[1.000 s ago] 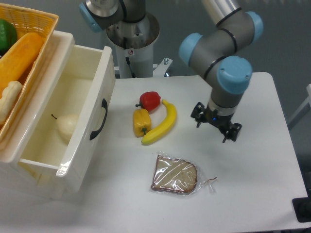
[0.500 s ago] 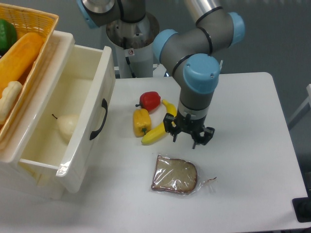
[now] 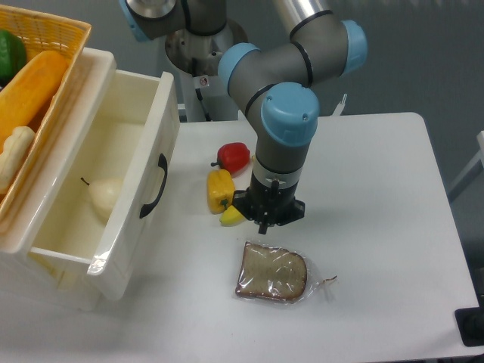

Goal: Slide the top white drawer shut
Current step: 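Move the gripper from its start pose toward the open white drawer, then lower the gripper and bring it against the drawer's front face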

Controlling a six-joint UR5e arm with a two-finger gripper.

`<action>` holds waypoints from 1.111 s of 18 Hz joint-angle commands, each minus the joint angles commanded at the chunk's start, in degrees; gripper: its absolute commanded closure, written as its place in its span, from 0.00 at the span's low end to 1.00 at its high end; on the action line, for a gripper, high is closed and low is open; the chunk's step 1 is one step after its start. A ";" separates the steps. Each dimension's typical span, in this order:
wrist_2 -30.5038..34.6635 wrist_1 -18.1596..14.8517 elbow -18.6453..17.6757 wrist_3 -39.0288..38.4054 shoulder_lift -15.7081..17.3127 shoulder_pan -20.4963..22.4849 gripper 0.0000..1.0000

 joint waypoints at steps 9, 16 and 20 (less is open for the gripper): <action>-7.81 -16.63 0.35 5.36 0.44 -3.34 1.00; -9.67 -22.34 1.49 9.32 1.50 -4.66 1.00; -9.68 -23.76 1.85 9.32 1.50 -5.79 1.00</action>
